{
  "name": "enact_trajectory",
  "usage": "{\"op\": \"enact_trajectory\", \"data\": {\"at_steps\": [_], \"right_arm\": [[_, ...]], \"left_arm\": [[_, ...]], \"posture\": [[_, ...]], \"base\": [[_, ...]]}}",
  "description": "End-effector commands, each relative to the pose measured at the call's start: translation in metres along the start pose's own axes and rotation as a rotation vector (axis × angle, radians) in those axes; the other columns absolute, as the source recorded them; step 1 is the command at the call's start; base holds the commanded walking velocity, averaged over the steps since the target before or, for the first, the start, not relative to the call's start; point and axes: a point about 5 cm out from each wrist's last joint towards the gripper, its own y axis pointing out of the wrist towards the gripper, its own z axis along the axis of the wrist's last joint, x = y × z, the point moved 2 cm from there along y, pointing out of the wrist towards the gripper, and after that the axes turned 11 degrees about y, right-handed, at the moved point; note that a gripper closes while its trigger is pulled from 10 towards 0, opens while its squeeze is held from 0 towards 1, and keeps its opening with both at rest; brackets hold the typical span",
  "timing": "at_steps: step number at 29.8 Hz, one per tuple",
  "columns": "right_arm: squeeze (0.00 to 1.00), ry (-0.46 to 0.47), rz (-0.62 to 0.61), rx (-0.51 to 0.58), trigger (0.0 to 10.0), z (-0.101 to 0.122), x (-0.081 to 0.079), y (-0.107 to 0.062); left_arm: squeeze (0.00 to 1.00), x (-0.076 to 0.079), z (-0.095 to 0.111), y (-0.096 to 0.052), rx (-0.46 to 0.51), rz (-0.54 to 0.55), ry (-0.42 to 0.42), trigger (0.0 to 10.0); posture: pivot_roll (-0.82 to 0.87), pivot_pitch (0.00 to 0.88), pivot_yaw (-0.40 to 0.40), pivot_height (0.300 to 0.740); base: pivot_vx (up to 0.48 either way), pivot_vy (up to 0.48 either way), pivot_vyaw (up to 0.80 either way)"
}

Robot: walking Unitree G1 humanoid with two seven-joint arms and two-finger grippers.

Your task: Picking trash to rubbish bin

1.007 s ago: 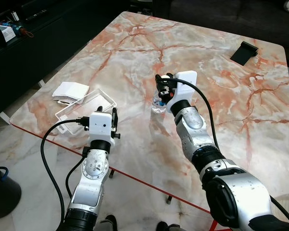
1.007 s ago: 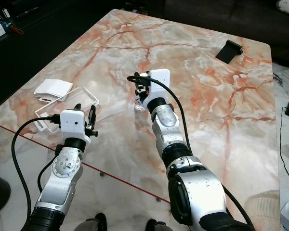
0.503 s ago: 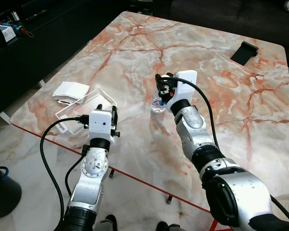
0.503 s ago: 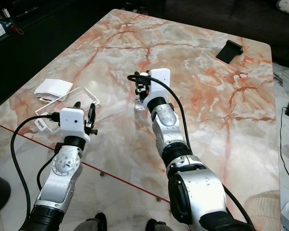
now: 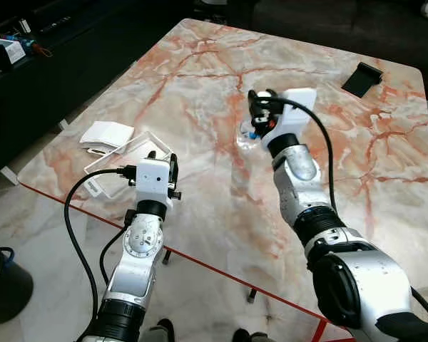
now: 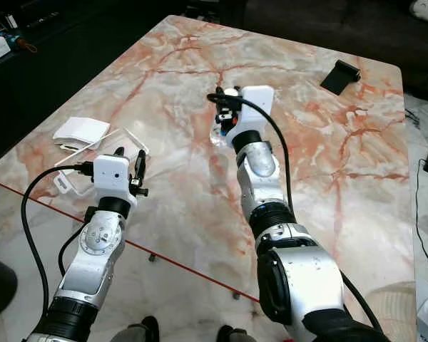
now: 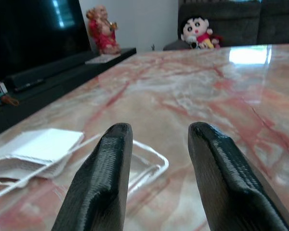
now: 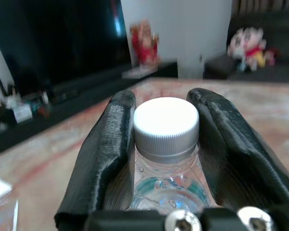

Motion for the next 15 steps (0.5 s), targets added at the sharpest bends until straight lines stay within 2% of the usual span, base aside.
{"op": "enact_trajectory", "data": {"at_steps": [1,3,6,15], "right_arm": [[0.0,0.004,0.0,0.024,10.0,0.0,0.003,-0.005],[0.0,0.002,-0.004,0.023,10.0,-0.003,0.004,-0.009],[0.0,0.02,-0.057,0.006,10.0,-0.02,0.015,-0.033],[0.0,0.046,-0.107,0.02,10.0,-0.025,0.018,-0.045]], "left_arm": [[0.0,0.002,0.0,0.001,0.004,-0.008,-0.01,10.0],[0.0,0.002,-0.001,0.001,0.002,-0.008,-0.001,10.0],[0.0,-0.009,-0.003,0.003,-0.008,0.047,0.029,10.0],[0.0,-0.014,0.001,0.009,0.018,0.063,0.04,10.0]], "posture": [[0.13,0.139,-0.019,0.74],[0.13,0.141,-0.018,0.74],[0.11,0.144,-0.009,0.74],[0.09,0.141,0.004,0.74]], "base": [[0.0,0.0,0.0],[0.0,0.0,0.0],[0.0,0.0,0.0],[0.0,0.0,0.0]]}}
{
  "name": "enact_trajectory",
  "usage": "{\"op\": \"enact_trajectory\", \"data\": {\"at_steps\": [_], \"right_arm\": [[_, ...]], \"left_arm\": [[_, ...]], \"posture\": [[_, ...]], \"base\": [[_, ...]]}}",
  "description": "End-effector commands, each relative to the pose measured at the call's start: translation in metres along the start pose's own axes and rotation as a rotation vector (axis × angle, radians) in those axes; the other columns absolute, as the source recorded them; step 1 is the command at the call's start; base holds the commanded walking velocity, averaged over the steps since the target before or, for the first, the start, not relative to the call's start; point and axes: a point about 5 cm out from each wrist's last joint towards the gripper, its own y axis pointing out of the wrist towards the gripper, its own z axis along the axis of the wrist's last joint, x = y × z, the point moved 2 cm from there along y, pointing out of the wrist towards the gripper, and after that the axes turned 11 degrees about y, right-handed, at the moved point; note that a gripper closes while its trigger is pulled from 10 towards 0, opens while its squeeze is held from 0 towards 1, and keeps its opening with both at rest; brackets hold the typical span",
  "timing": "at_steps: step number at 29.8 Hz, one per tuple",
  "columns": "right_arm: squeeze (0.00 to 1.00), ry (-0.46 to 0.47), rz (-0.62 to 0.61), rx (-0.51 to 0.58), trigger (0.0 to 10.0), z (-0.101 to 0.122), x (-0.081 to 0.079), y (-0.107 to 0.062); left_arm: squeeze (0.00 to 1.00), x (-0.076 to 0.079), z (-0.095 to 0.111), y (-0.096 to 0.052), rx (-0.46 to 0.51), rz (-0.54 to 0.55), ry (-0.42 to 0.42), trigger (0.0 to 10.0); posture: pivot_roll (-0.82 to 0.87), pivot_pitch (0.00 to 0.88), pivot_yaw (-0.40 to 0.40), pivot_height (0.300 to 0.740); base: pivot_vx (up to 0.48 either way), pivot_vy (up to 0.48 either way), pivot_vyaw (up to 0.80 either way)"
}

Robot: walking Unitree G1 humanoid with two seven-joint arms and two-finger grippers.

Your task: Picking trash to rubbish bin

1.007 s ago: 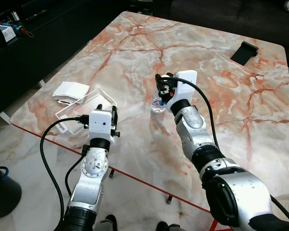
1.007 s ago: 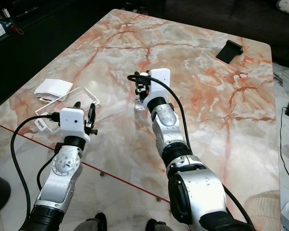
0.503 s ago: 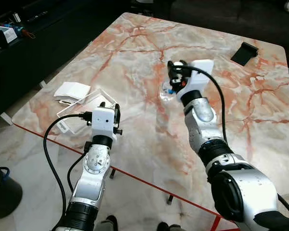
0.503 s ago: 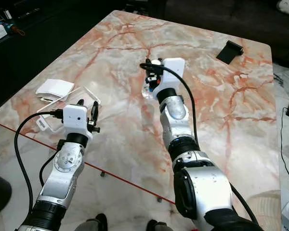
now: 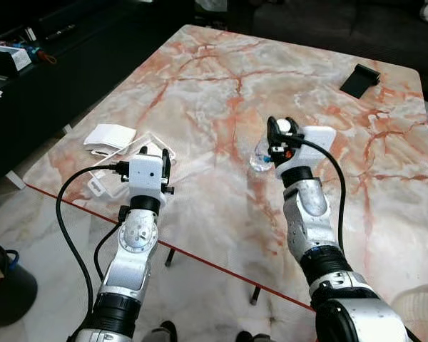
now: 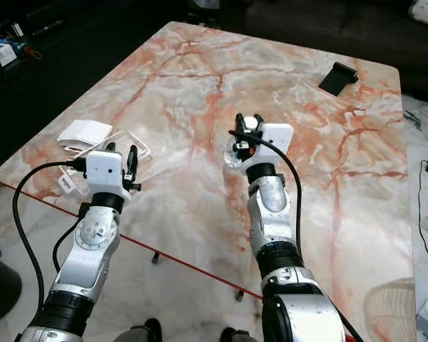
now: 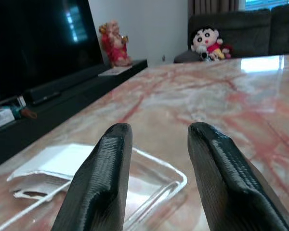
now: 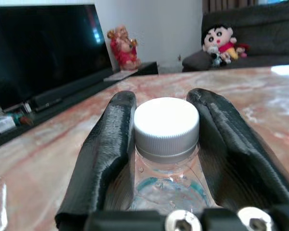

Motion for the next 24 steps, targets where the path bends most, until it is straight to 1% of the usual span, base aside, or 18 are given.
{"op": "enact_trajectory", "data": {"at_steps": [1,2,7,12,20,24], "right_arm": [[0.0,0.008,-0.005,0.009,10.0,0.001,0.0,-0.002],[0.0,-0.005,0.001,0.012,10.0,0.003,-0.001,-0.004],[0.0,-0.005,-0.001,0.019,10.0,0.006,-0.002,-0.005],[0.0,-0.013,0.0,0.042,10.0,0.014,-0.003,-0.003],[0.0,-0.002,0.005,0.022,10.0,0.009,-0.01,-0.004],[0.0,0.0,0.005,0.018,10.0,0.009,-0.01,-0.004]], "left_arm": [[0.0,-0.002,-0.001,0.001,0.001,0.012,0.011,10.0],[0.0,-0.002,0.0,0.002,0.007,0.013,0.018,10.0],[0.0,-0.002,0.001,0.003,0.013,0.014,0.017,10.0],[0.0,-0.001,0.002,0.003,0.022,0.016,0.014,10.0],[0.0,0.001,0.003,0.003,0.028,0.015,0.016,10.0],[0.0,0.001,0.002,0.003,0.024,0.008,0.018,10.0]], "posture": [[0.09,0.14,0.005,0.74],[0.09,0.141,0.007,0.74],[0.09,0.143,0.008,0.74],[0.08,0.144,0.004,0.74],[0.09,0.15,0.003,0.74],[0.09,0.154,0.003,0.74]], "base": [[0.0,0.0,0.0],[0.0,0.0,0.0],[0.0,0.0,0.0],[0.0,0.0,0.0],[0.0,0.0,0.0],[0.0,0.0,0.0]]}}
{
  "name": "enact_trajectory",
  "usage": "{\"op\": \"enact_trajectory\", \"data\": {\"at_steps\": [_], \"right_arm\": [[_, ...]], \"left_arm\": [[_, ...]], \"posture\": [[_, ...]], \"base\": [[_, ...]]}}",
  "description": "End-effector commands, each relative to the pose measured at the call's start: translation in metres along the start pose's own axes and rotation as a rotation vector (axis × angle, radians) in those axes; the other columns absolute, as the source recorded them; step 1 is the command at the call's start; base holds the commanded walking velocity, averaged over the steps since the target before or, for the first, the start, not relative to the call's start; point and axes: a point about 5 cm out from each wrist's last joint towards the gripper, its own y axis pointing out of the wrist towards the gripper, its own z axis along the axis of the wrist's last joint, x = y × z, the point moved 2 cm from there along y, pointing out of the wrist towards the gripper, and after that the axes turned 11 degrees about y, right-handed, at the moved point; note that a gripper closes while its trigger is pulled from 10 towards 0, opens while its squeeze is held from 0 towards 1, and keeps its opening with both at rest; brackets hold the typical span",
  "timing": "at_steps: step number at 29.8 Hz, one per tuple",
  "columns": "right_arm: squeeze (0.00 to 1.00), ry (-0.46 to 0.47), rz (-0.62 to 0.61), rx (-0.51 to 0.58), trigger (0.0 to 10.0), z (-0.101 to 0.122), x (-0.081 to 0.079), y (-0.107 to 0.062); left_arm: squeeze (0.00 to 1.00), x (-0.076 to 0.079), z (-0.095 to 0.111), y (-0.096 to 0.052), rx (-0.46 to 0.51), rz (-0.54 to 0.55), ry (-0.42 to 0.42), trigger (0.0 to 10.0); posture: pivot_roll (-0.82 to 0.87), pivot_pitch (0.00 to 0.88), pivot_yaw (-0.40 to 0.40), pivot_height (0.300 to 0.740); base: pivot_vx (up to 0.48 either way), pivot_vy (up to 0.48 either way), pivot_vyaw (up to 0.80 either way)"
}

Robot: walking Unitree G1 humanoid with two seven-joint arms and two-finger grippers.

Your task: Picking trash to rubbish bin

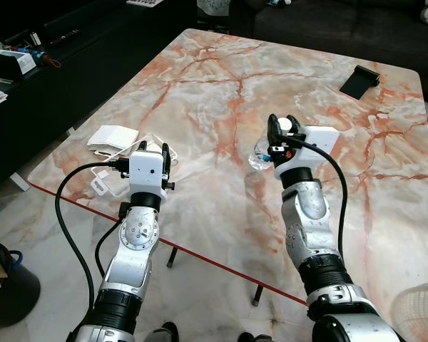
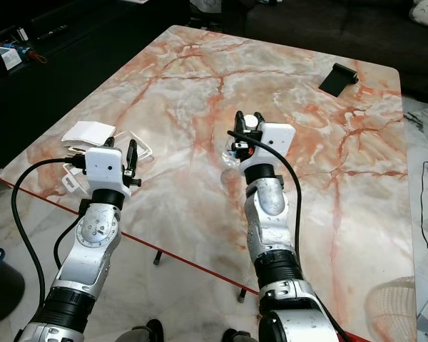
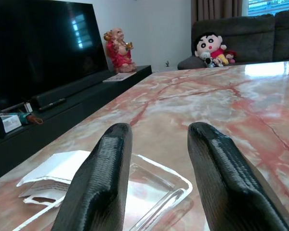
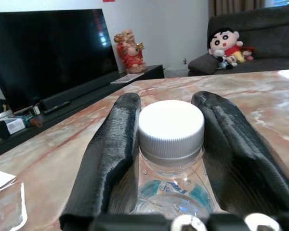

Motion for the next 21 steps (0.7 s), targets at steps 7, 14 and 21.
{"op": "enact_trajectory", "data": {"at_steps": [7,14,21], "right_arm": [[0.0,0.001,0.01,0.013,10.0,0.0041,-0.0041,-0.0002],[0.0,0.008,0.012,0.013,10.0,0.0037,-0.0045,-0.0011],[0.0,0.008,0.011,0.01,10.0,0.0031,-0.0042,-0.002]], "left_arm": [[0.0,0.0042,-0.0002,-0.0002,0.006,-0.019,0.01,10.0],[0.0,0.0042,0.0004,0.0011,0.01,-0.018,0.006,10.0],[0.0,0.0045,-0.0012,-0.001,0.006,-0.016,0.008,10.0]], "posture": [[0.09,0.16,0.0,0.74],[0.09,0.16,-0.002,0.74],[0.09,0.155,-0.005,0.74]], "base": [[-0.105,0.0,0.0],[-0.255,0.0,0.0],[-0.279,0.0,0.0]]}}
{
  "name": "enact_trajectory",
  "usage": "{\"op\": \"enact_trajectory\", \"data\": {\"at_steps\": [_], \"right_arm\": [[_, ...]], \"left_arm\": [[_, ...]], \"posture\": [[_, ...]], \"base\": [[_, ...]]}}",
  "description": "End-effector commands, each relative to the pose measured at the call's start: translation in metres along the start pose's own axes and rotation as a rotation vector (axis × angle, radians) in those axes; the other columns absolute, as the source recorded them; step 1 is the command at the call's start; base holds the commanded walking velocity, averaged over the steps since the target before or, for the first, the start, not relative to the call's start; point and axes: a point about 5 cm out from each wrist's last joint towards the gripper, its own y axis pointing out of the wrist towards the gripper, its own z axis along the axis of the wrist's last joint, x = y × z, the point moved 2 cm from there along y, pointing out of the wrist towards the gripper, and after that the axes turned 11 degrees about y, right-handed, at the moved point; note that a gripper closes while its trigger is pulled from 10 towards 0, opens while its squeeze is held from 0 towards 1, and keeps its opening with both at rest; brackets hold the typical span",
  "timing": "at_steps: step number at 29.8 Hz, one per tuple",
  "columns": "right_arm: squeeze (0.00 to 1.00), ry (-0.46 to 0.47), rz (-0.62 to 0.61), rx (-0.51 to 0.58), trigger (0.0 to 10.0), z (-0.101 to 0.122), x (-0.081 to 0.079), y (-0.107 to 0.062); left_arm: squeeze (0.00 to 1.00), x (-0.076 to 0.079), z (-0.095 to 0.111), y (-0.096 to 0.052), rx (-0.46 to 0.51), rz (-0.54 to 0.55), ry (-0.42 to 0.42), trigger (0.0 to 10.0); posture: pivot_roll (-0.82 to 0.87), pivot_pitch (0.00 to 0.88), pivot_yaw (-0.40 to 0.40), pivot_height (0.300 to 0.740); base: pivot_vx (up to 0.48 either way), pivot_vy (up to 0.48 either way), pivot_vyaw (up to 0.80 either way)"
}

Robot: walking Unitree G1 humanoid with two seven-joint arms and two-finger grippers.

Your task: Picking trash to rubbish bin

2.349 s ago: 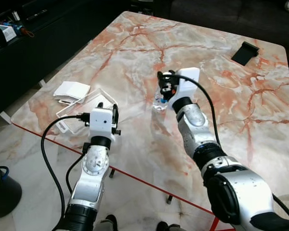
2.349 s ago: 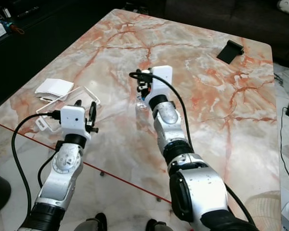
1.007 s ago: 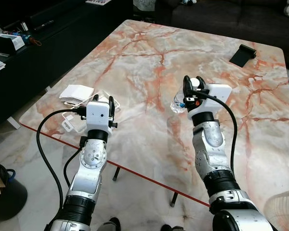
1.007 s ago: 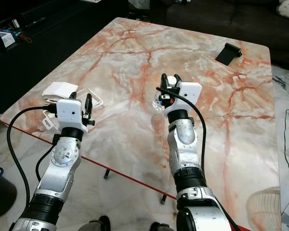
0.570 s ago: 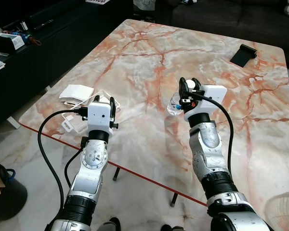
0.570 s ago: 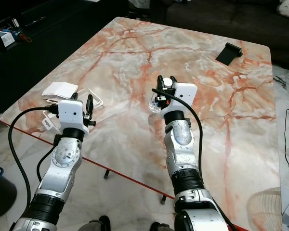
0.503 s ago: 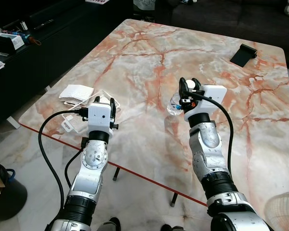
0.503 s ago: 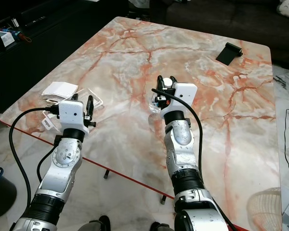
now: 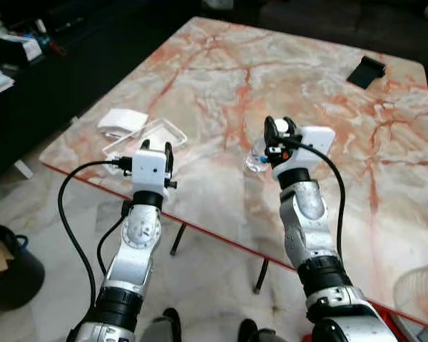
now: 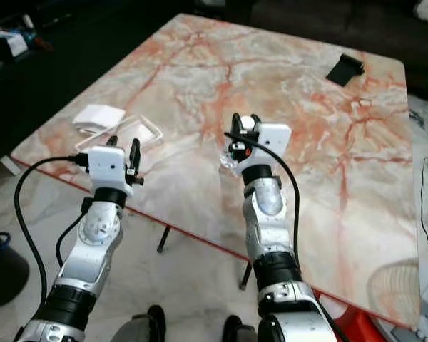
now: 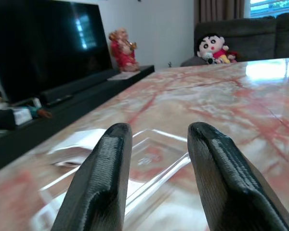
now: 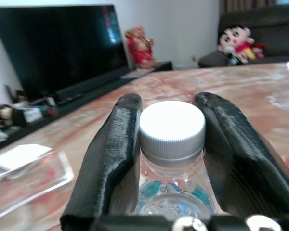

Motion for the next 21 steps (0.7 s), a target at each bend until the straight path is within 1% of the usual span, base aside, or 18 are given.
{"op": "enact_trajectory", "data": {"at_steps": [1,14,18,20,21], "right_arm": [[0.0,0.004,0.005,0.017,10.0,0.004,-0.001,-0.001],[0.0,0.005,0.014,0.007,10.0,0.002,-0.003,-0.001],[0.0,-0.008,0.03,-0.015,10.0,-0.003,-0.004,-0.004],[0.0,-0.016,0.031,-0.028,10.0,-0.006,-0.003,-0.006],[0.0,-0.019,0.022,-0.039,10.0,-0.009,0.0,-0.007]], "left_arm": [[0.0,0.002,-0.003,-0.004,-0.012,-0.005,0.005,10.0],[0.0,0.003,-0.002,-0.004,-0.005,0.0,0.001,10.0],[0.0,0.003,-0.004,-0.005,-0.012,0.003,0.004,10.0],[0.0,0.002,-0.005,-0.006,-0.015,0.005,0.003,10.0],[0.0,0.002,-0.006,-0.006,-0.018,0.006,0.004,10.0]], "posture": [[0.09,0.153,-0.006,0.74],[0.09,0.144,-0.013,0.74],[0.09,0.143,-0.018,0.74],[0.09,0.144,-0.02,0.74],[0.09,0.147,-0.022,0.74]], "base": [[-0.277,0.0,0.0],[-0.273,0.0,0.0],[-0.27,0.0,0.0],[-0.261,0.0,0.0],[-0.259,0.0,0.0]]}}
